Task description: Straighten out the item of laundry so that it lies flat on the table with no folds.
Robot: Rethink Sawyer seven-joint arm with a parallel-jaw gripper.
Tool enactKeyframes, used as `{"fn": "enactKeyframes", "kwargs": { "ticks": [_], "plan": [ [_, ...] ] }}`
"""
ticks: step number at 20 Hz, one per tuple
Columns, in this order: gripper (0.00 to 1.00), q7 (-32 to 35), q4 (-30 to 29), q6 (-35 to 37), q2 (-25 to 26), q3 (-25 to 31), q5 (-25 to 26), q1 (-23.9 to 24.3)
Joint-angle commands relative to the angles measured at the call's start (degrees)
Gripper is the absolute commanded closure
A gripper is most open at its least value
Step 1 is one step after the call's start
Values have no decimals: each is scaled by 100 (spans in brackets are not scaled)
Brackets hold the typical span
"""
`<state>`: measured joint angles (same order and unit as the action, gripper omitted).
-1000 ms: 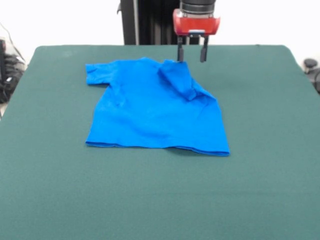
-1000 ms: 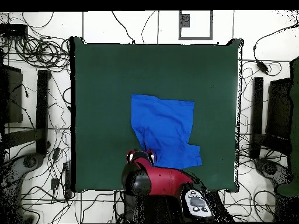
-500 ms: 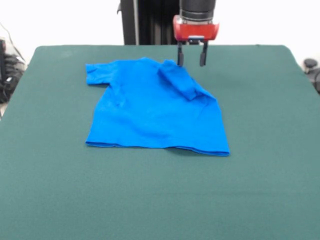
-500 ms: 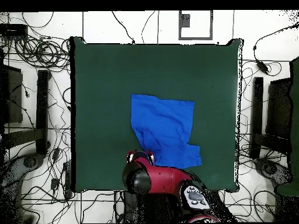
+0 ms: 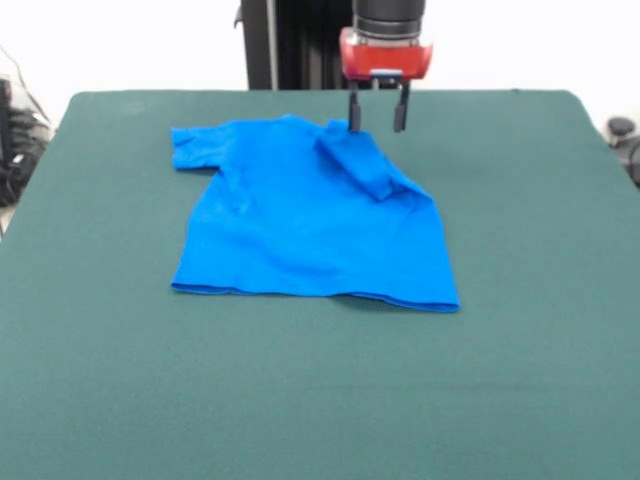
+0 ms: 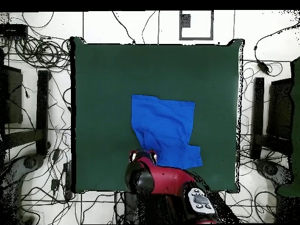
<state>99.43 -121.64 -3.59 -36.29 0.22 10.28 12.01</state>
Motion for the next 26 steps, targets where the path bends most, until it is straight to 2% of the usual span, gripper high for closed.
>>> {"fn": "enactKeyframes", "kwargs": {
  "ticks": [1, 13, 26],
  "plan": [
    [0, 705, 458, 427, -66, 299, -132, 28],
    [0, 782, 301, 309, -122, 247, -114, -31],
    [0, 820, 513, -60, 298, 138, -101, -160]
  ]
}}
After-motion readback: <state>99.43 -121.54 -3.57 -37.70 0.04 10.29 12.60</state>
